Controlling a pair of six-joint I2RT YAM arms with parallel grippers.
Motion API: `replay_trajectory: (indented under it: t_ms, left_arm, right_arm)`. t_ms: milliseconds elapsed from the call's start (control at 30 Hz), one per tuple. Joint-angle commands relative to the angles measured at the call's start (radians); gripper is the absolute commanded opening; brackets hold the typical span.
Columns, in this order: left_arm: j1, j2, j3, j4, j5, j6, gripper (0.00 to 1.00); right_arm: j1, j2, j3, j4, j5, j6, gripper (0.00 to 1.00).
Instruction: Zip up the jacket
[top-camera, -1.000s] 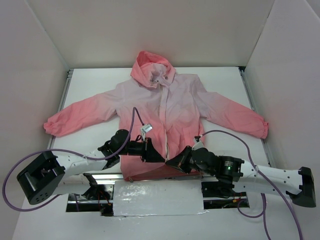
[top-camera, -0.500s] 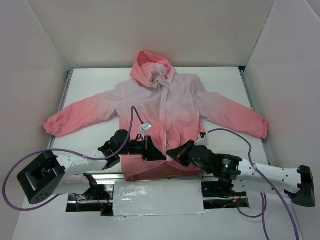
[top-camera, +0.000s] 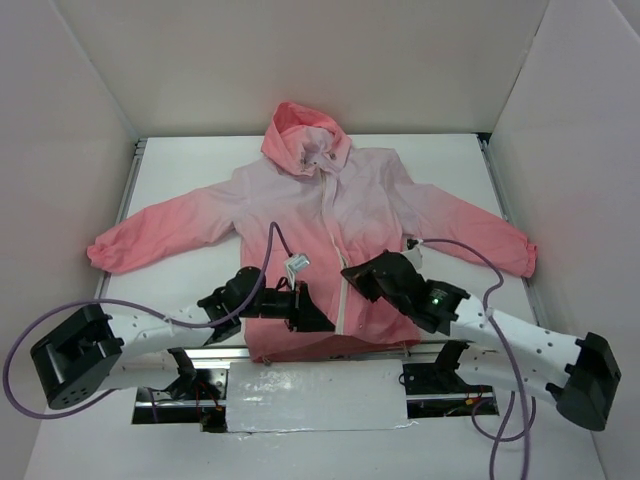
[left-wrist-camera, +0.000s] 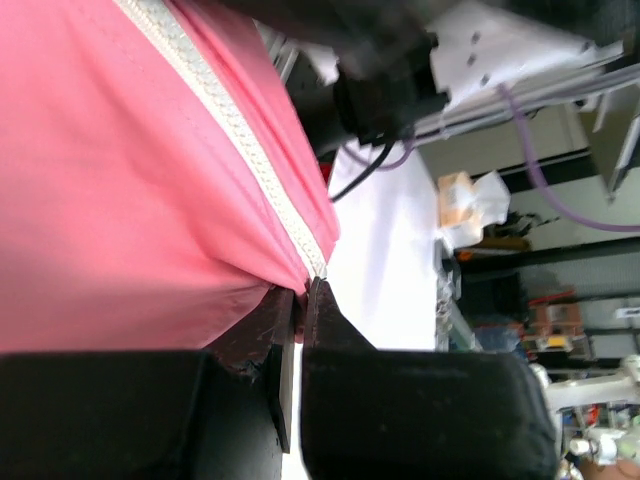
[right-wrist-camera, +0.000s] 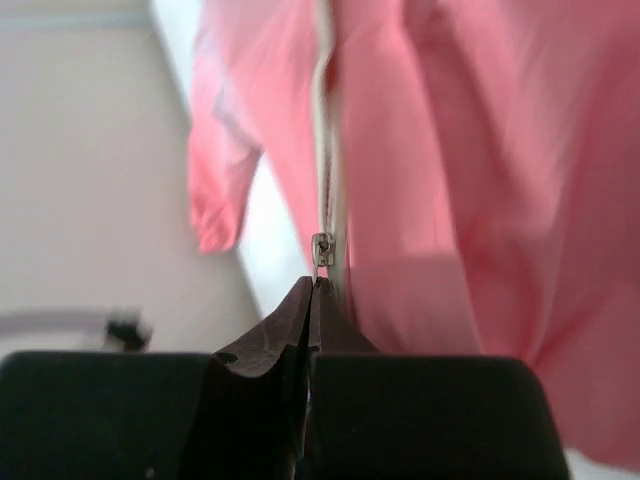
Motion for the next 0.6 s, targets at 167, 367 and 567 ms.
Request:
replay_trajectory:
  t_ms: [167, 367, 567]
  left_arm:
    - [-0.099, -0.247, -0.033, -0.302, -0.027, 0.051, 0.0]
    - [-0.156, -0.471, -0.023, -0.569, -0.17, 0.065, 0.0]
    - [-0.17, -0.655, -0.08, -0.671, -0.244, -0.014, 0.0]
  right_arm:
    - [-0.226, 0.28, 0.098, 0.139, -0.094, -0.102, 0.0]
    - [-0.321, 0.495, 0.203, 0.254, -0.191, -0.21, 0.0]
    - [-0.44, 0.722, 0.405, 0.287, -0.307, -0.339, 0.0]
